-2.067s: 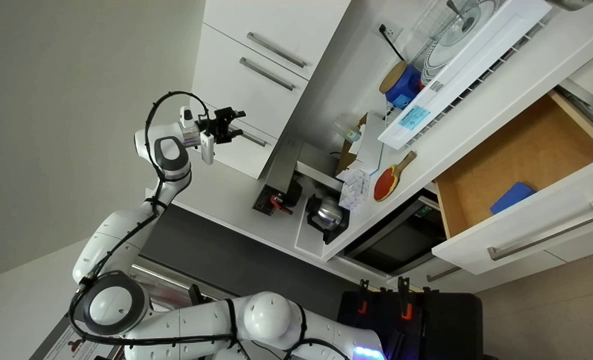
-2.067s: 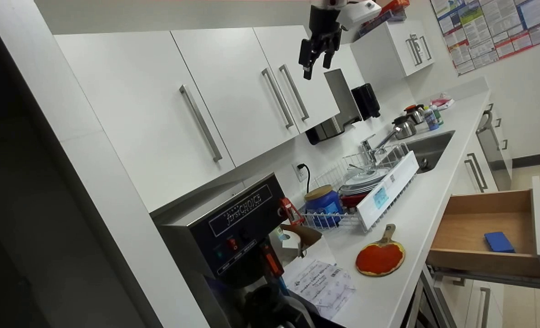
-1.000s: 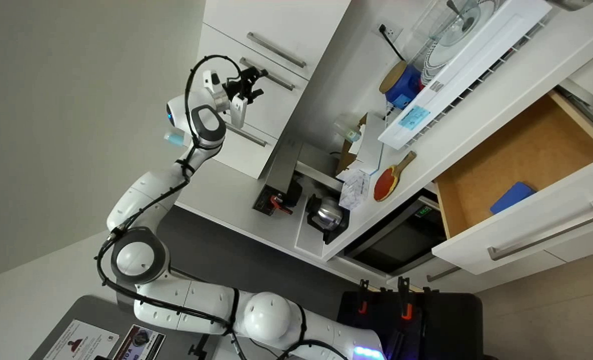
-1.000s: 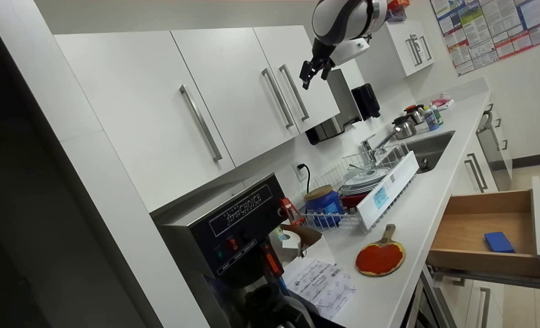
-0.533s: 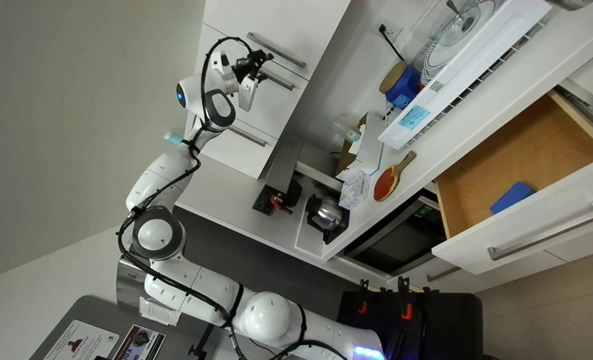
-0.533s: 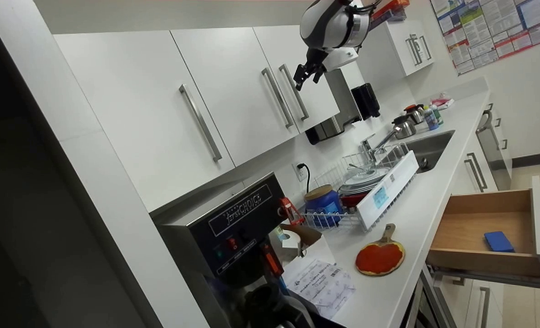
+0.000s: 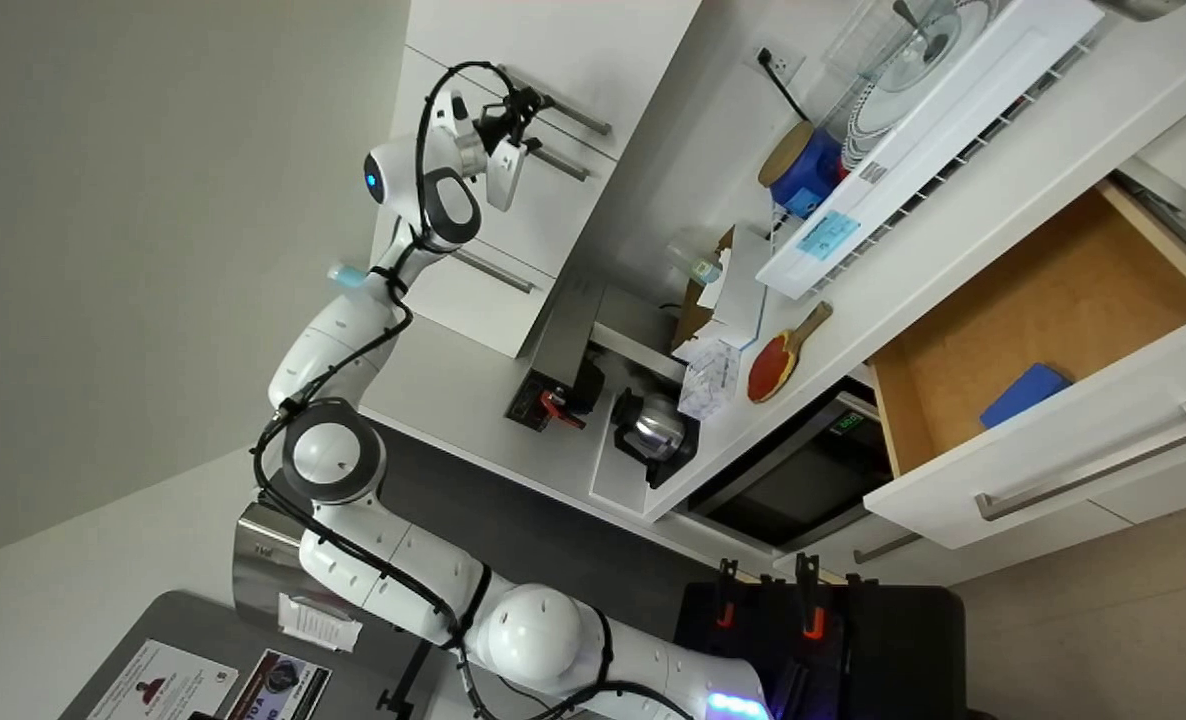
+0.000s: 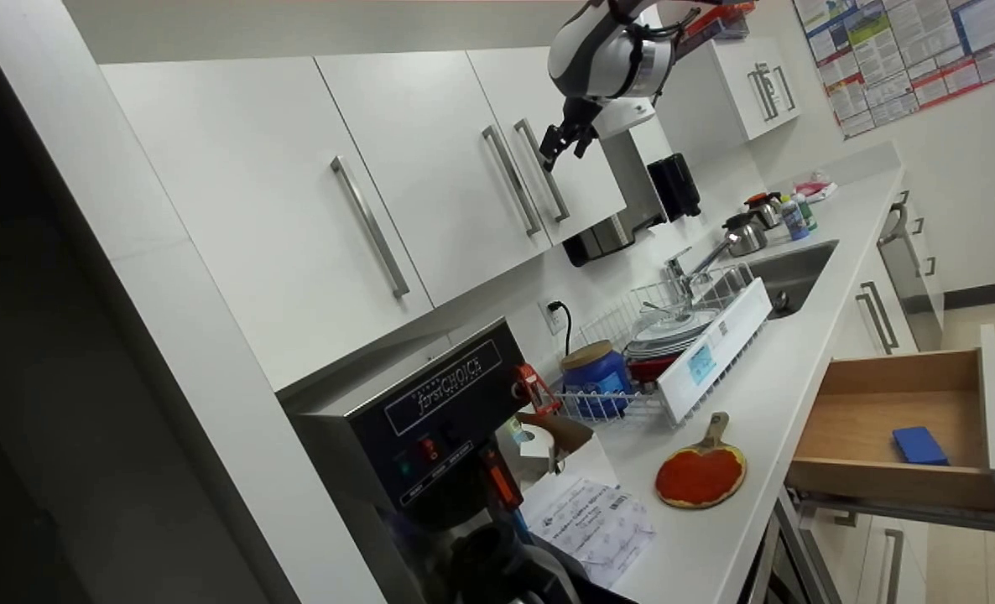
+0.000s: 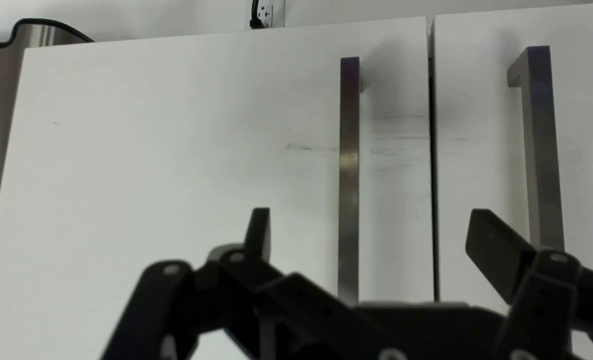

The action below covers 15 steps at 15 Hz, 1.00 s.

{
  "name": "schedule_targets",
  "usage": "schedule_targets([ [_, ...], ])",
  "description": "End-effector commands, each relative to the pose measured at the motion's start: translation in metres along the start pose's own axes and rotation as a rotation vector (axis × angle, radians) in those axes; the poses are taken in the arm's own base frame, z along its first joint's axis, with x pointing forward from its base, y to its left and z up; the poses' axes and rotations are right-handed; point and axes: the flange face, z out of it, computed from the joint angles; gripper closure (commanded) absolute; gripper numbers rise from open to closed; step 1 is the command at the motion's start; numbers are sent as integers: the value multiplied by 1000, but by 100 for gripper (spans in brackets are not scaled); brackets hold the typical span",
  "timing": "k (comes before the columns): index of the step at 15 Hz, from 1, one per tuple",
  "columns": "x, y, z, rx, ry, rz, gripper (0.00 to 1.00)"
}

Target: Open the top cabinet door on the right

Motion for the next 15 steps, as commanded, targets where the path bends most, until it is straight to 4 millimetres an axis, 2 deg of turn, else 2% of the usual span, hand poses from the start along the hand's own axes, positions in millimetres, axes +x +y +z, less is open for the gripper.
schedule_targets([
  [1, 0, 0, 0, 0, 1, 0, 0],
  [15, -21, 12, 55, -16, 96, 152, 0],
])
